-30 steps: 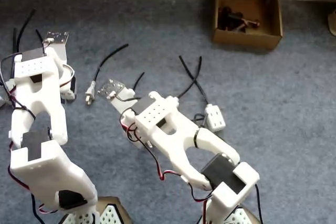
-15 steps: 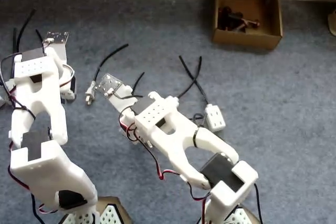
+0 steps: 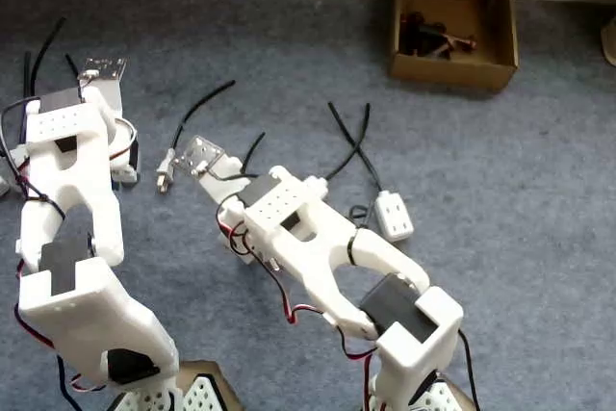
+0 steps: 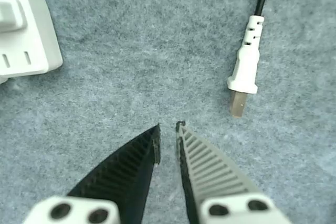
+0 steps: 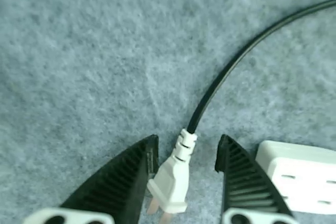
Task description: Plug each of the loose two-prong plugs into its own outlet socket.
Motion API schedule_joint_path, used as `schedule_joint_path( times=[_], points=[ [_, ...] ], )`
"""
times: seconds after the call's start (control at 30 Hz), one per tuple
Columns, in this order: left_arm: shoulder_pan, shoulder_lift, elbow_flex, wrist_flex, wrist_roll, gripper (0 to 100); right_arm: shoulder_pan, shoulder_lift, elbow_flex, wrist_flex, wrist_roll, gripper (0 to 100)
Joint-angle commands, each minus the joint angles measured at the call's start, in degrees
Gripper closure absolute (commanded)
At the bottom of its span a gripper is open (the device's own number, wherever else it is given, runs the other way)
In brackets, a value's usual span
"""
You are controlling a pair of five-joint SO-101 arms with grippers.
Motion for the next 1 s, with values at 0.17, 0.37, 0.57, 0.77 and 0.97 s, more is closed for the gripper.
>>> schedule_joint_path(
  times=[0.17,0.37,0.57,0.77,0.97],
  points=[
    [-0.66,-3.21,-0.13,-0.62,-0.09,94,1.19,-0.66,-3.21,-0.57,0.35,81.8],
    [-0.66,-3.21,-0.13,-0.62,-0.09,94,1.63,-0.57,-3.21,-0.57,0.35,81.8],
    [-0.66,-3.21,-0.04,-0.62,-0.09,94,2.68,-0.22,-3.03,-0.57,0.26,81.8],
    [-0.66,-3.21,-0.04,-0.62,-0.09,94,2.68,4.88,-3.56,-0.48,0.26,81.8],
    [-0.66,-3.21,-0.13,-0.62,-0.09,94,2.42,4.53,-3.56,-0.57,0.26,82.1]
  ],
)
